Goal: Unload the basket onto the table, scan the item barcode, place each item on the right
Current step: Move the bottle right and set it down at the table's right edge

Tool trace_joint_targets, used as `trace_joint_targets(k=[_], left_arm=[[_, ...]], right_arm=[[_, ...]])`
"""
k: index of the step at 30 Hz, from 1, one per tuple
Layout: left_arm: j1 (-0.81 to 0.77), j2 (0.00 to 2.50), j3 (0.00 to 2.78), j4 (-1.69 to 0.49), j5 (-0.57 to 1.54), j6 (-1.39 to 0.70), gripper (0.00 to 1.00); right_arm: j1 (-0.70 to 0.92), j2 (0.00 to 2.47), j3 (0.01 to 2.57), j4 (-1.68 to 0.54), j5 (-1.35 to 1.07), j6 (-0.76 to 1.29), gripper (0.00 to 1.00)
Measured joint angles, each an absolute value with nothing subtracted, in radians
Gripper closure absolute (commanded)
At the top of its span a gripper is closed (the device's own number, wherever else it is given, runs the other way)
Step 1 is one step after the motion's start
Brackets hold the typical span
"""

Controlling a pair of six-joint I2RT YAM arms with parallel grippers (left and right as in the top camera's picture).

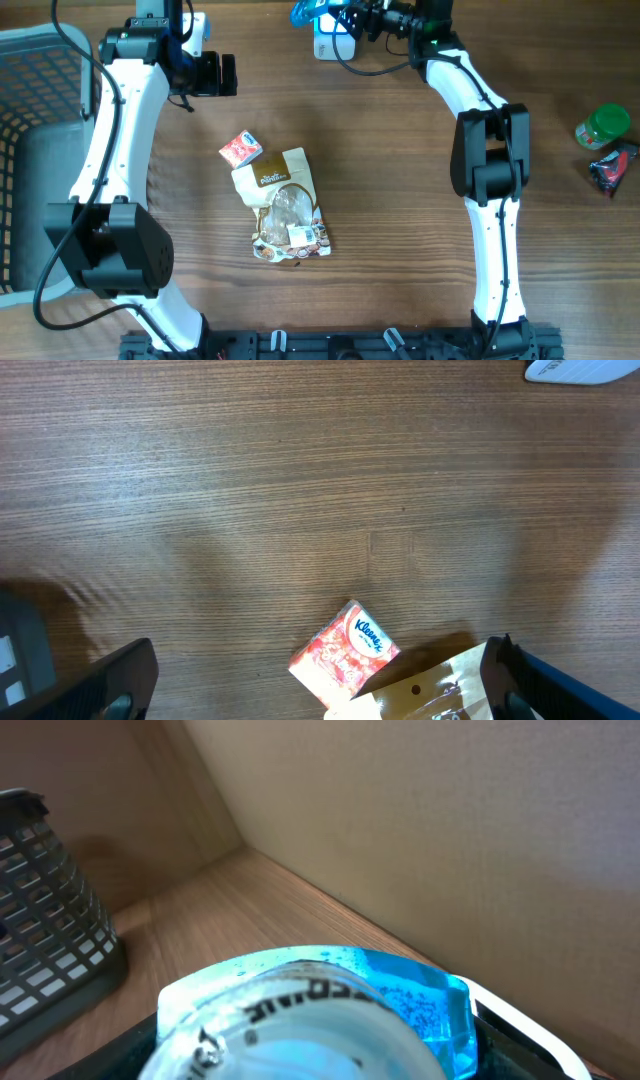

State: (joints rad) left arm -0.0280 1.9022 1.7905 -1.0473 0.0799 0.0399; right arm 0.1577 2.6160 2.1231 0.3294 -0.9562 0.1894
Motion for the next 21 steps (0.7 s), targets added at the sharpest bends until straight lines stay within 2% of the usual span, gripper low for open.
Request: trace_joint_targets(k=[9,12,21], left_arm=[[-0.028,1.902,1.79,-1.047,0.08,0.04,0.0],[-0.028,1.902,1.79,-1.047,0.08,0.04,0.0],[-0.028,1.902,1.79,-1.047,0.08,0.04,0.0]], right_arm=[[0.158,2.616,2.123,0.33,-0.957,0.196,0.44],[0.157,2.616,2.123,0.35,-0.965,0.224,0.36],[0.154,2.617,2.123,0.602,-1.159,0.477,0.32]])
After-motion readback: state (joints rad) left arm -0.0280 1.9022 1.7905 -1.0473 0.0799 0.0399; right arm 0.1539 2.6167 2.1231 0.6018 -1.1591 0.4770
